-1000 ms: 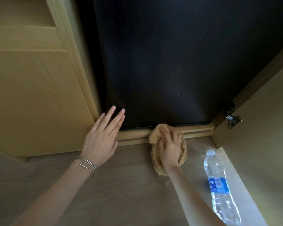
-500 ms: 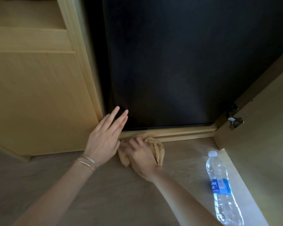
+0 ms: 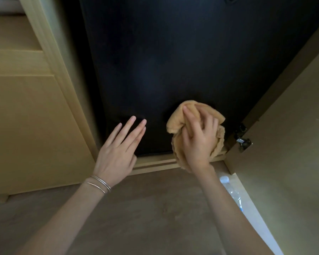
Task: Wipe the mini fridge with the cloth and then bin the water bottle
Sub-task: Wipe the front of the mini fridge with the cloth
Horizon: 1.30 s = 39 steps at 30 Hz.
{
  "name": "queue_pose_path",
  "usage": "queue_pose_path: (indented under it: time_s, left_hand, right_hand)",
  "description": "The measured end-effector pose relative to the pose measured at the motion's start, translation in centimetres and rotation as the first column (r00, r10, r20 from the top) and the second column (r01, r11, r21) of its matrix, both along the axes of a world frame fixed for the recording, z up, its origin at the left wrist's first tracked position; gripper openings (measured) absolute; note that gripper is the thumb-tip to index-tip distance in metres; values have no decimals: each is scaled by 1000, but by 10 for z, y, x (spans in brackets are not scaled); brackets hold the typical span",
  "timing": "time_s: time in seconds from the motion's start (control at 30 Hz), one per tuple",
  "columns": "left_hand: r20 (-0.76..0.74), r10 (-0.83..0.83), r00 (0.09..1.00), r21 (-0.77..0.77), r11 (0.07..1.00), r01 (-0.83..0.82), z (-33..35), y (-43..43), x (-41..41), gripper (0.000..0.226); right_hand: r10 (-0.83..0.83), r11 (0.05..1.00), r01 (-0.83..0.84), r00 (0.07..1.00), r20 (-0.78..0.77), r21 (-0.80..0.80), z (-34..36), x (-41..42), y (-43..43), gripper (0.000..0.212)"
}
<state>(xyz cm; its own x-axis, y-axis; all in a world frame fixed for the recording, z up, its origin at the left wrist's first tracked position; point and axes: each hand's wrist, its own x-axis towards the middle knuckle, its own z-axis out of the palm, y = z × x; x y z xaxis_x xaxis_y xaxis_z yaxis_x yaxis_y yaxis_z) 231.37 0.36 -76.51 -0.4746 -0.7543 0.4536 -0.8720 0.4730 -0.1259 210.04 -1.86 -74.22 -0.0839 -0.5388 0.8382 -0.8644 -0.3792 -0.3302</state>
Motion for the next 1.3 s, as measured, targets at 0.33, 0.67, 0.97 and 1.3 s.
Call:
queue_pose_path:
  time_s: [0.33,0.67,0.97,1.3]
  left_hand:
    - [100,30,994,40,999,-35,-5,7,6,78]
    - [75,34,997,67,997,-39,-11,9,6,78]
    - [90,30,996,72,997,-37,-14,6,7,81]
    - [118,43,992,133,989,-59,-22,13,23,86]
  right_hand:
    - [224,885,-42,912,-344,464,-113,-14,15,50]
    - [-166,983,152,975,150,103,-19,-9,3,46]
    - [163,842,18,944,-286,540,-124,19,27,49]
    - [86,952,-45,989,-122,302,-83,5,21,43]
